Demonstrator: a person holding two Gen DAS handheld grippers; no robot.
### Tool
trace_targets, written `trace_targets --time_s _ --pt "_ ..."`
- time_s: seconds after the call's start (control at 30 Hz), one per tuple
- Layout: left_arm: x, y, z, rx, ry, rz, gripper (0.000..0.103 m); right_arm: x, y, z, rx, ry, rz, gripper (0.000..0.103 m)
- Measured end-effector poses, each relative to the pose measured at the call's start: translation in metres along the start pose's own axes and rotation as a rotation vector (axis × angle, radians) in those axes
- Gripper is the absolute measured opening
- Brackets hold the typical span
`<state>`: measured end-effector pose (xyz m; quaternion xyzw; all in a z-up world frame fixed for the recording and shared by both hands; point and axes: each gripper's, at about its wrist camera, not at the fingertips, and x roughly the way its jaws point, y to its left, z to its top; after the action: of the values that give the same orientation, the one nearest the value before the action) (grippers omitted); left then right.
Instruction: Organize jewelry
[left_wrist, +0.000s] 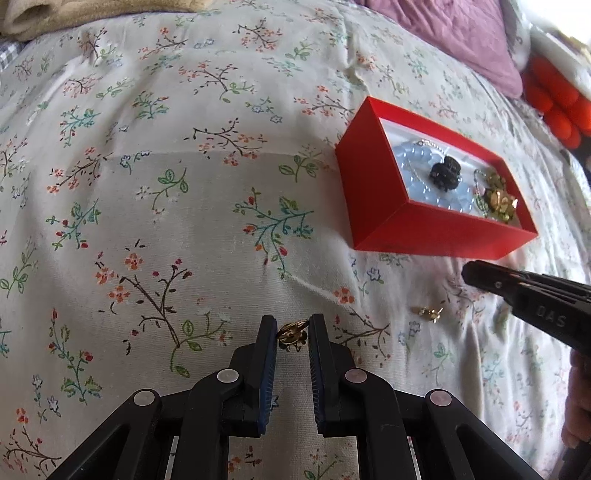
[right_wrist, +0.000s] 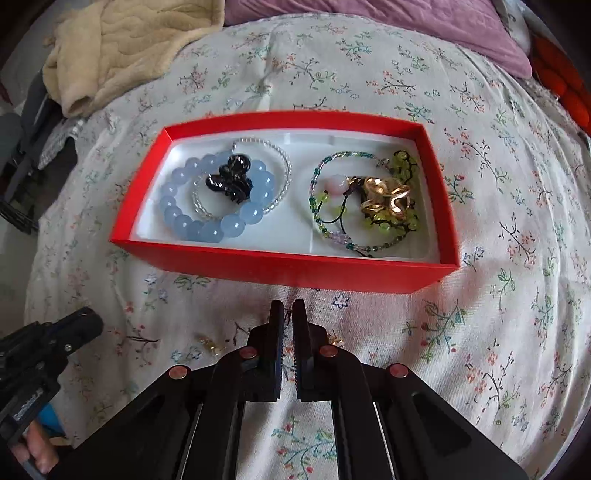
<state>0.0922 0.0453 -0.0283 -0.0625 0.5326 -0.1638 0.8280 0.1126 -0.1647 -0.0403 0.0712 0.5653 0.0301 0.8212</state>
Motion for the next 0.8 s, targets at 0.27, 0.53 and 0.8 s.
trace_targets --time_s 0.27,0.53,0.8 --pt "-0.004 0.000 0.001 -0.006 -0.004 -0.008 0.012 -0.023 -0.011 0.000 0.031 -0.030 0.032 0.007" --pt "-0.001 -0.003 -0.001 0.008 0.006 -0.003 0.012 -0.007 -0.014 -0.001 0.061 0.010 0.025 0.048" --pt "0.003 -0.004 -0.001 0.024 0.013 0.011 0.012 0.014 0.009 -0.001 -0.030 0.015 -0.068 0.048"
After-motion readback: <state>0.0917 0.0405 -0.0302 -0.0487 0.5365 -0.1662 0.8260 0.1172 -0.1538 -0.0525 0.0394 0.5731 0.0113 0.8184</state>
